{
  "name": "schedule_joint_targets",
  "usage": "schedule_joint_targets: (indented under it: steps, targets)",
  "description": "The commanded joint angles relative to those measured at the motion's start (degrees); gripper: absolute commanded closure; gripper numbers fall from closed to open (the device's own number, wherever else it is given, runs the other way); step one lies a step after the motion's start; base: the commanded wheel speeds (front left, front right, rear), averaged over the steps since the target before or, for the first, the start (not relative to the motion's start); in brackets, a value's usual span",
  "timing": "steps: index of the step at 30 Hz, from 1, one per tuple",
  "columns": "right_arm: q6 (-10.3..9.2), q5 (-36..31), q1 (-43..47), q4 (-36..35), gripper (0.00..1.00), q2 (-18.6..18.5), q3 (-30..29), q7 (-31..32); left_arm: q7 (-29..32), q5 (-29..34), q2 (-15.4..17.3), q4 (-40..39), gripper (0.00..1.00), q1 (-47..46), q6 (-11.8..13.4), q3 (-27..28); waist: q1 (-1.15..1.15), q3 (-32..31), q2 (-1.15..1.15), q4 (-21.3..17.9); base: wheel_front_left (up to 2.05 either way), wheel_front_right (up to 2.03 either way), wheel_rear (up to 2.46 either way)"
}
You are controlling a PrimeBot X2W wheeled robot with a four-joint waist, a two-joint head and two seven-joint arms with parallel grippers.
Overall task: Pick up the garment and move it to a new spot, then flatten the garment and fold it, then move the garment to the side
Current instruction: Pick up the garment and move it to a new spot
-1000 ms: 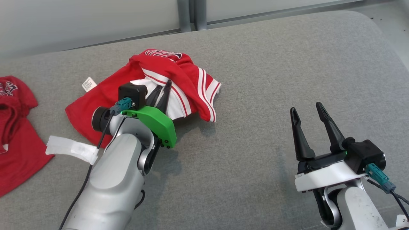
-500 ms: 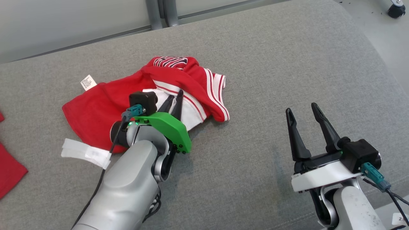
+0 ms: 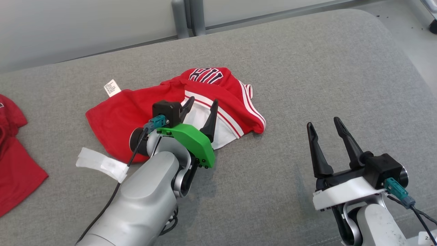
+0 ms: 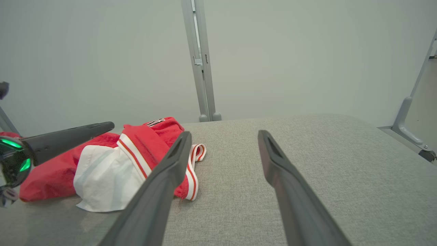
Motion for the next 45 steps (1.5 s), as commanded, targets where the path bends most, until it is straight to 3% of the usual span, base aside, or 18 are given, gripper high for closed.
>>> schedule_joint_targets:
  steps: [1, 13, 22, 45]
  targets:
    - [0.01, -0.56, 0.99, 0.32, 0.00, -0.17, -0.30, -0.21, -0.52, -0.17, 0.20, -0.12, 0.00, -0.30, -0.37, 0.00, 0.00, -2.18, 0.21, 2.21, 0.00, 0.00, 0.00]
    - [0.00, -1.27, 3.50, 1.93, 0.00, -0.18, -0.79, -0.21, -0.48, 8.99, 1.59, -5.40, 0.00, 7.30, -0.21, 7.22, 0.00, -6.04, 0.21, 7.31, 0.00, 0.00, 0.00]
    - [0.00, -1.35, 4.52, 2.75, 0.00, -0.18, -1.24, -0.21, -0.49, 15.18, 3.88, -12.32, 0.00, 15.55, 1.52, 12.24, 0.00, -7.77, 0.21, 9.85, 0.00, 0.00, 0.00]
    - [0.00, -1.92, 5.81, 6.31, 0.00, -0.19, -2.62, -0.21, -0.49, 22.22, 9.30, -33.30, 0.00, 39.01, 6.41, 27.34, 0.00, -9.94, 0.21, 15.99, 0.00, 0.00, 0.00]
